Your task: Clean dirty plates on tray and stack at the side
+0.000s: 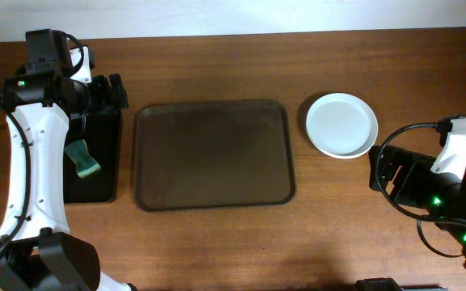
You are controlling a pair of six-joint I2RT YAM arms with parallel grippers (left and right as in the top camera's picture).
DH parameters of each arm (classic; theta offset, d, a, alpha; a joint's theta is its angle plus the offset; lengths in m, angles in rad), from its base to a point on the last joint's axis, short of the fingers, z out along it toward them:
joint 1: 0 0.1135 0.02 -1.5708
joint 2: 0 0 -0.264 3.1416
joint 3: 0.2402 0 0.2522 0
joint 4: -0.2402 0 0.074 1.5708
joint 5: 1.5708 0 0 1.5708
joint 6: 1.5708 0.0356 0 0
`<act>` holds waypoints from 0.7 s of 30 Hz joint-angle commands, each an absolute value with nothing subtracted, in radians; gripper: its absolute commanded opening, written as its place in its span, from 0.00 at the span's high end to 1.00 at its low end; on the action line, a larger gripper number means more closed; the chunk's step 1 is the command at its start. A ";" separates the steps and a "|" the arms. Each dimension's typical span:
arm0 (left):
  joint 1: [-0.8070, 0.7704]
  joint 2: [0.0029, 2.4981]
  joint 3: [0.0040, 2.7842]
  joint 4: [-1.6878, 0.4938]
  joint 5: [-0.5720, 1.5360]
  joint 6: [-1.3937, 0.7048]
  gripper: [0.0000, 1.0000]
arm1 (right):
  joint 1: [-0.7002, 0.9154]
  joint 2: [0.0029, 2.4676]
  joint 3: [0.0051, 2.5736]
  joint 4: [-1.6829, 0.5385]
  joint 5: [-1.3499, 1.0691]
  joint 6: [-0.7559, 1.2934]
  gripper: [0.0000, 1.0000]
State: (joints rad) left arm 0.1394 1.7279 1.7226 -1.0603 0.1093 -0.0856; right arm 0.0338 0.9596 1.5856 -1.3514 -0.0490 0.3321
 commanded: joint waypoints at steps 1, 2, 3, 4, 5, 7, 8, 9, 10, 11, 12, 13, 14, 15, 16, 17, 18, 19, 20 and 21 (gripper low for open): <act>0.138 1.732 1.729 -1.059 0.124 -0.066 0.01 | 0.036 0.904 1.510 -1.295 0.038 0.317 0.02; 0.138 1.732 1.729 -1.059 0.124 -0.066 0.01 | 0.036 0.832 1.398 -1.179 0.039 0.286 0.02; 0.138 1.732 1.729 -1.059 0.124 -0.066 0.01 | 0.038 0.755 1.281 -1.066 0.039 0.258 0.02; 0.138 1.732 1.729 -1.059 0.124 -0.066 0.01 | 0.038 0.651 1.123 -0.911 0.039 0.234 0.02; 0.138 1.732 1.729 -1.059 0.124 -0.066 0.01 | 0.038 0.569 0.991 -0.792 0.038 0.236 0.02; 0.138 1.732 1.729 -1.059 0.124 -0.066 0.01 | 0.038 0.348 0.658 -0.519 0.027 0.236 0.02; 0.138 1.732 1.729 -1.059 0.124 -0.066 0.01 | 0.038 0.262 0.506 -0.403 0.010 0.236 0.02; 0.138 1.732 1.729 -1.059 0.124 -0.066 0.01 | 0.038 0.198 0.396 -0.321 -0.006 0.236 0.02; 0.138 1.732 1.729 -1.059 0.124 -0.066 0.01 | 0.038 0.154 0.317 -0.264 -0.012 0.236 0.02; 0.138 1.732 1.729 -1.059 0.124 -0.066 0.01 | 0.038 0.106 0.247 -0.218 -0.010 0.236 0.02; 0.138 1.732 1.729 -1.059 0.124 -0.066 0.01 | 0.038 0.063 0.195 -0.181 -0.005 0.236 0.02; 0.138 1.732 1.729 -1.059 0.124 -0.066 0.01 | 0.038 0.042 0.171 -0.160 0.009 0.236 0.02; 0.138 1.732 1.729 -1.059 0.124 -0.066 0.01 | 0.038 0.023 0.138 -0.110 0.032 0.236 0.02; 0.138 1.732 1.729 -1.059 0.124 -0.066 0.01 | 0.038 0.014 0.115 -0.072 0.036 0.236 0.02; 0.138 1.732 1.729 -1.059 0.124 -0.066 0.01 | 0.038 0.003 0.093 -0.039 0.036 0.236 0.02; 0.138 1.732 1.729 -1.059 0.124 -0.066 0.01 | 0.038 0.003 0.053 0.021 0.036 0.236 0.02; 0.138 1.732 1.729 -1.059 0.124 -0.066 0.01 | 0.038 0.003 0.006 0.083 0.035 0.236 0.02; 0.138 1.732 1.729 -1.059 0.124 -0.066 0.01 | 0.038 0.003 0.006 0.074 0.035 0.235 0.02; 0.138 1.732 1.729 -1.059 0.124 -0.066 0.01 | 0.038 0.003 0.006 0.067 0.036 0.234 0.02; 0.138 1.732 1.729 -1.059 0.124 -0.066 0.01 | 0.038 0.003 0.006 0.022 0.035 0.232 0.02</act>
